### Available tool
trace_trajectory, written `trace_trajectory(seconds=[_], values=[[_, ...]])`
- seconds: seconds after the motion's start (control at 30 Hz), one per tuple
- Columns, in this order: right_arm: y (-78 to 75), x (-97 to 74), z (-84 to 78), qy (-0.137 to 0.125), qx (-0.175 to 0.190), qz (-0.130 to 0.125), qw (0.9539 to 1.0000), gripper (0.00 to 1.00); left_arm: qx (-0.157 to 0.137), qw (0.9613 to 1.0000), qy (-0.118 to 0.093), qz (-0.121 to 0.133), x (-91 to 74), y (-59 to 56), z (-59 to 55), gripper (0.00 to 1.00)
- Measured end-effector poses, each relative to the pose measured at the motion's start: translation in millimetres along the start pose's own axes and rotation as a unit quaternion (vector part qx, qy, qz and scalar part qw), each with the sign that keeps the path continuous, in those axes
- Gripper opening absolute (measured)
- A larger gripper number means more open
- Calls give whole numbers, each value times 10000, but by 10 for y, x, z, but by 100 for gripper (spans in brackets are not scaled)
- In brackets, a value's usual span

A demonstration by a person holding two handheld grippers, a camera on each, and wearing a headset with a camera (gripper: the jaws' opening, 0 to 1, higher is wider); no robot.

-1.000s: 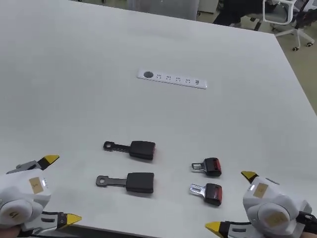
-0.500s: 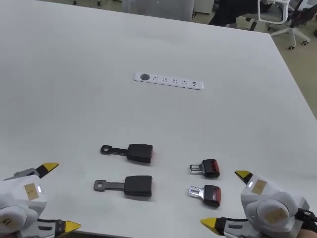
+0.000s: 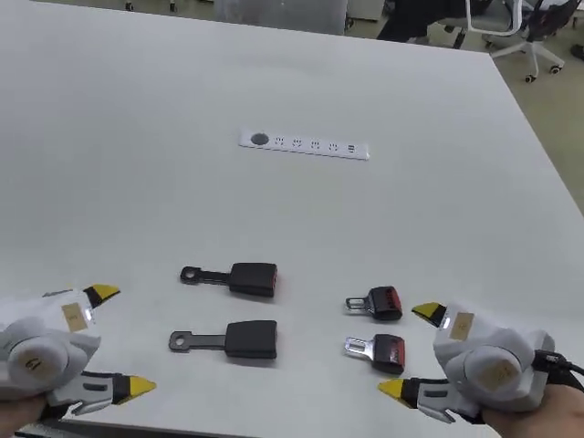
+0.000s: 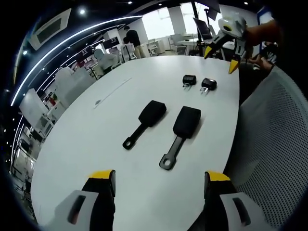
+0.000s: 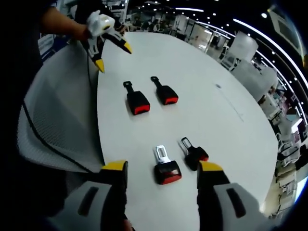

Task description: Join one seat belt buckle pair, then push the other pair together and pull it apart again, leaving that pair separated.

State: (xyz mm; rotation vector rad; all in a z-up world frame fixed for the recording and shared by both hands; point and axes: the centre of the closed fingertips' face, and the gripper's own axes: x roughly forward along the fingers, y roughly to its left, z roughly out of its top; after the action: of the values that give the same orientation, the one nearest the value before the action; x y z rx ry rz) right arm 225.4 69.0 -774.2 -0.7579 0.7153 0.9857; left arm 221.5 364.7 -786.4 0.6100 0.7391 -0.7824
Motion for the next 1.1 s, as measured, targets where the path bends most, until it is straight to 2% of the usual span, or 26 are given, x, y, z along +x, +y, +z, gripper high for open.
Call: trace_trajectory(seconds=[0.03, 0.07, 0.13, 0.27, 0.37, 0.4, 0.47, 0.5, 0.63, 0.8, 0.87, 0.9, 0.97, 1.1], values=[[-8, 17, 1, -7, -18, 2, 10000, 59, 152, 9999, 56, -45, 66, 2, 11, 71], [-20, 42, -19, 17, -41, 44, 10000, 59, 180, 9998, 73, -85, 85, -7, 20, 67], [-57, 57, -37, 45, -65, 57, 10000, 58, 181, 9992, 77, -349, 179, -80, 87, 63], [-103, 111, -67, 98, -184, 184, 9996, 55, 465, 9959, 19, -779, 335, -209, 239, 54], [-134, 207, -156, 231, -177, 331, 9990, 51, 427, 9934, 92, -1060, 438, -290, 264, 51], [-137, 228, -161, 219, -196, 360, 9989, 50, 419, 9911, 164, -1252, 487, -347, 243, 50], [-147, 262, -180, 256, -264, 397, 9985, 49, 551, 9898, 172, -1299, 541, -360, 246, 47], [-145, 288, -193, 287, -311, 471, 9980, 48, 595, 9886, 251, -1360, 567, -370, 232, 44], [-174, 380, -235, 334, -354, 641, 9968, 47, 602, 9886, 209, -1361, 687, -316, 329, 43], [-183, 489, -320, 406, -381, 872, 9946, 40, 675, 9873, 175, -1426, 805, -291, 434, 41], [-175, 525, -401, 477, -275, 990, 9936, 37, 616, 9871, 240, -1460, 836, -310, 449, 41], [-190, 531, -428, 491, -154, 962, 9940, 36, 579, 9873, 291, -1450, 847, -317, 447, 42], [-197, 545, -466, 486, -85, 957, 9942, 35, 608, 9870, 247, -1468, 863, -344, 472, 41], [-161, 569, -507, 506, -54, 1048, 9932, 35, 687, 9839, 333, -1614, 914, -412, 446, 38]])
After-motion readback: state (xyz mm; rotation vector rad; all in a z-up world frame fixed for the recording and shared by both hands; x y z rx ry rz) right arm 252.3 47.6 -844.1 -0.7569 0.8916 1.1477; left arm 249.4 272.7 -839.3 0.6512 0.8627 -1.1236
